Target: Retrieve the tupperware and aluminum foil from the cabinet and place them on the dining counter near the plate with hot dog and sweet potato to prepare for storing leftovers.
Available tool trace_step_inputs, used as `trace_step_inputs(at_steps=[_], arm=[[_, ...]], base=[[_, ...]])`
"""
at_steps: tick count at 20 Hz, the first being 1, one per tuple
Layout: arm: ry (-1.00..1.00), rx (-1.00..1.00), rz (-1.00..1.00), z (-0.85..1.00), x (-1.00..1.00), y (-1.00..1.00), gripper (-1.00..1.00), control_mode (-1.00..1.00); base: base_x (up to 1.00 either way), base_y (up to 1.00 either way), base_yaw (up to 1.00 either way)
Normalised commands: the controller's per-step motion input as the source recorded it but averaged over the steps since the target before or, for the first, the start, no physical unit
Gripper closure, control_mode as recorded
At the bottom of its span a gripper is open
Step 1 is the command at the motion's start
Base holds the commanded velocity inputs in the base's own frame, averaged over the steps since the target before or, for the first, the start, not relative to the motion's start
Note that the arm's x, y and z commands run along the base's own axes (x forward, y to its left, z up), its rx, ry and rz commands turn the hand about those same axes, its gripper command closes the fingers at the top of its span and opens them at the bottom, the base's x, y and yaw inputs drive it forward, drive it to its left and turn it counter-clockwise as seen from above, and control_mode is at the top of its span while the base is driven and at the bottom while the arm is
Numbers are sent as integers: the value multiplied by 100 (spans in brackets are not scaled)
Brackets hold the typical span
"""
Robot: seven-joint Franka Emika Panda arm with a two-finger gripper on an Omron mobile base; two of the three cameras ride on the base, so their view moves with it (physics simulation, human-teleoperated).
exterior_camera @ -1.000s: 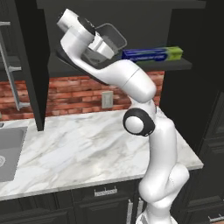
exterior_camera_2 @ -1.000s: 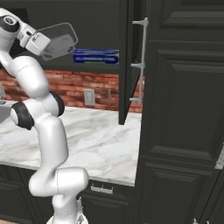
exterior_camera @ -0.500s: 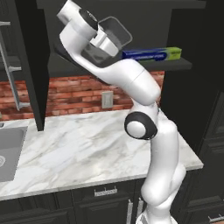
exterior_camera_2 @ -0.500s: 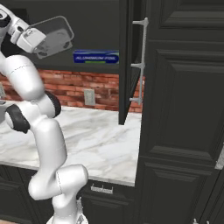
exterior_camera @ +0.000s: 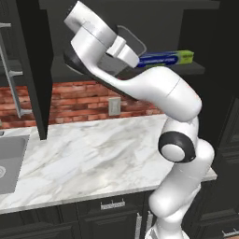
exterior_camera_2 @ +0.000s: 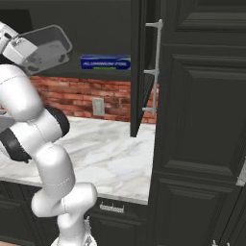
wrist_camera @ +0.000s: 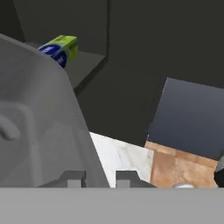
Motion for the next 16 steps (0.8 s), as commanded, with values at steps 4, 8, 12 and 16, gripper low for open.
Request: trace_step_inputs(at_steps=[4, 8, 12, 16], arm=[[17, -1, -11, 0, -100, -1, 100, -100], [7, 0, -26, -1, -100, -52, 100, -100], [27, -1, -6, -40, -95, -61, 100, -100], [41, -5, 6, -65, -61, -39, 100, -100]], base=[[0, 0, 0], [0, 0, 0], [0, 0, 0], [0, 0, 0]])
